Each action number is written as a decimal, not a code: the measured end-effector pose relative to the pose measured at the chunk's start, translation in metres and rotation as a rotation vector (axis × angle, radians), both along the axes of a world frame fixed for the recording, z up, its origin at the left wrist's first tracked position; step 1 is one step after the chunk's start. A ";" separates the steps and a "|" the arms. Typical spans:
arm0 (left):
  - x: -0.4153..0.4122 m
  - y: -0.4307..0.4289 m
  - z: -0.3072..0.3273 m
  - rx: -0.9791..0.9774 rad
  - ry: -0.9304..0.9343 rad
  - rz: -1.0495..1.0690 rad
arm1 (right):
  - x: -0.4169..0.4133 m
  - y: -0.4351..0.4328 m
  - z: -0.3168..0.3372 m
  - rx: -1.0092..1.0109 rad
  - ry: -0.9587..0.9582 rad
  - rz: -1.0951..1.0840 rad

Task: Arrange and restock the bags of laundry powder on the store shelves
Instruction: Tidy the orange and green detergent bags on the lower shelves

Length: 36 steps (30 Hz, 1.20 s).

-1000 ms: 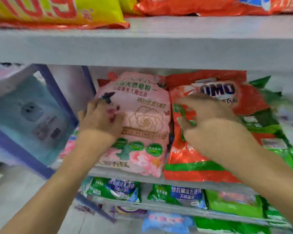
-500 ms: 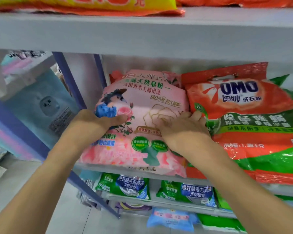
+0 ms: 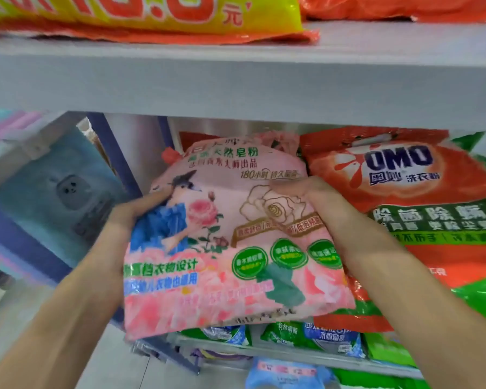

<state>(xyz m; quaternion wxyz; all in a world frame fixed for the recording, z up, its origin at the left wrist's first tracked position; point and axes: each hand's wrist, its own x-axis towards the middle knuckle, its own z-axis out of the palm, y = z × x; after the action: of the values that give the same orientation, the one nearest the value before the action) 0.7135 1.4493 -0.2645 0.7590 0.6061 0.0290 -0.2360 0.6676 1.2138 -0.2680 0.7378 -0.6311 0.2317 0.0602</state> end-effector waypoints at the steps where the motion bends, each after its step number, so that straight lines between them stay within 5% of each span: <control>1: 0.000 0.007 -0.010 0.058 -0.004 -0.030 | -0.002 0.001 -0.001 -0.034 -0.017 0.025; 4: 0.000 0.018 -0.022 0.191 0.085 -0.013 | -0.004 0.003 -0.010 0.001 0.002 0.028; 8: -0.036 0.037 -0.014 0.083 0.086 0.221 | -0.032 0.023 0.000 0.156 0.018 0.029; 10: -0.060 0.036 0.003 0.114 0.064 0.033 | -0.052 0.028 0.007 0.276 -0.032 0.065; 13: -0.105 0.043 0.030 0.140 0.193 0.114 | -0.091 0.039 0.013 0.391 -0.037 -0.072; 17: -0.170 0.075 0.048 0.071 0.313 0.109 | -0.154 0.066 0.030 0.236 0.104 0.012; 21: -0.228 0.087 0.071 0.037 0.409 0.080 | -0.238 0.084 0.045 0.334 0.050 -0.133; 26: -0.284 0.059 0.098 -0.149 0.373 -0.045 | -0.338 0.074 0.086 0.389 -0.044 -0.312; 36: -0.391 -0.101 0.148 -0.021 0.191 -0.524 | -0.543 -0.033 0.138 0.380 -0.136 -0.652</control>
<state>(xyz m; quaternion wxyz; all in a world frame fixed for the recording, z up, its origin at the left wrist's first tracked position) 0.3222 1.3481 -0.1165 0.6723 0.5600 -0.0598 -0.4804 0.1250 1.1805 -0.1298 0.8357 -0.3788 0.3557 -0.1779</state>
